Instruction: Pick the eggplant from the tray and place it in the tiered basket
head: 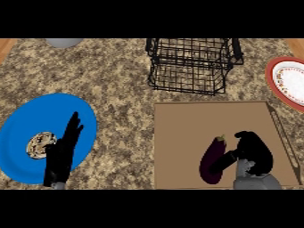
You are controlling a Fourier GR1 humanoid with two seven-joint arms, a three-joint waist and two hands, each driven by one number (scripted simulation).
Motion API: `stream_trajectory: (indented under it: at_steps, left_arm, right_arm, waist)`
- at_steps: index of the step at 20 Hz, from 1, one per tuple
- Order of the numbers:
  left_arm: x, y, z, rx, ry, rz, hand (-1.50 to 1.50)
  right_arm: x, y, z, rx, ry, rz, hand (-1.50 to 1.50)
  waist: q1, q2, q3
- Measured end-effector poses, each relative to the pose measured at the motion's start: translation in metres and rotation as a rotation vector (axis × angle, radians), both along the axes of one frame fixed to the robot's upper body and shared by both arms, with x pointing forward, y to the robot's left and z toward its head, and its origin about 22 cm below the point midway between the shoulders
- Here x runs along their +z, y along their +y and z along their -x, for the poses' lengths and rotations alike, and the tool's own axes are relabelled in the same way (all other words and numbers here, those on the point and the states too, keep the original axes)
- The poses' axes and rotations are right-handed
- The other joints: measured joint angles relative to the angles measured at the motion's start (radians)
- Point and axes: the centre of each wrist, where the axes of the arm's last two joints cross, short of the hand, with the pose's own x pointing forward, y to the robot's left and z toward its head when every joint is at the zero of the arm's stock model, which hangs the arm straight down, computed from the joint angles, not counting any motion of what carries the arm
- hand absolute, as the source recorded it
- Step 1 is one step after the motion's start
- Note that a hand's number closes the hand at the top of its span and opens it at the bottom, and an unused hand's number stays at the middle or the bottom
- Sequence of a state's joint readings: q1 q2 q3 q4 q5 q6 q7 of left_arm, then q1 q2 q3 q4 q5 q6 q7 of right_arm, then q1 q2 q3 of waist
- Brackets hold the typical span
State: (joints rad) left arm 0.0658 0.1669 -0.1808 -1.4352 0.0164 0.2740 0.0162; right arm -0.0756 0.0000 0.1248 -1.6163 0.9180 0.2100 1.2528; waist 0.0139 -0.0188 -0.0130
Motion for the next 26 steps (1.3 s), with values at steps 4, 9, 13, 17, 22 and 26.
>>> stream_trajectory:
  at_steps: [4, 9, 13, 17, 22, 26]
  left_arm:
    - [-0.001, 0.002, 0.000, 0.002, 0.007, 0.004, 0.00]
    - [-0.001, 0.004, -0.002, -0.001, 0.005, -0.001, 0.00]
    - [-0.001, 0.007, 0.000, 0.000, 0.004, -0.002, 0.00]
    - [-0.001, 0.005, -0.001, -0.005, -0.002, 0.009, 0.00]
    - [-0.001, 0.007, -0.001, 0.001, -0.008, 0.011, 0.00]
    - [0.000, 0.008, 0.002, 0.006, 0.000, 0.011, 0.00]
  right_arm:
    - [0.000, 0.007, 0.004, 0.022, -0.013, 0.007, 1.50]
    - [0.000, 0.018, -0.002, 0.076, -0.024, 0.048, 1.50]
    - [-0.002, 0.024, -0.007, 0.135, -0.040, 0.111, 1.50]
    - [0.004, 0.005, -0.014, 0.443, -0.088, 0.132, 1.50]
    - [0.031, -0.043, -0.029, 0.770, -0.223, 0.111, 1.50]
    - [0.064, -0.084, -0.044, 0.819, -0.401, 0.019, 1.50]
  waist:
    - [-0.003, -0.001, 0.000]
    - [-0.001, -0.001, 0.000]
    - [0.001, -0.001, 0.002]
    - [0.007, 0.006, 0.009]
    - [0.003, 0.016, 0.016]
    - [-0.007, 0.016, 0.018]
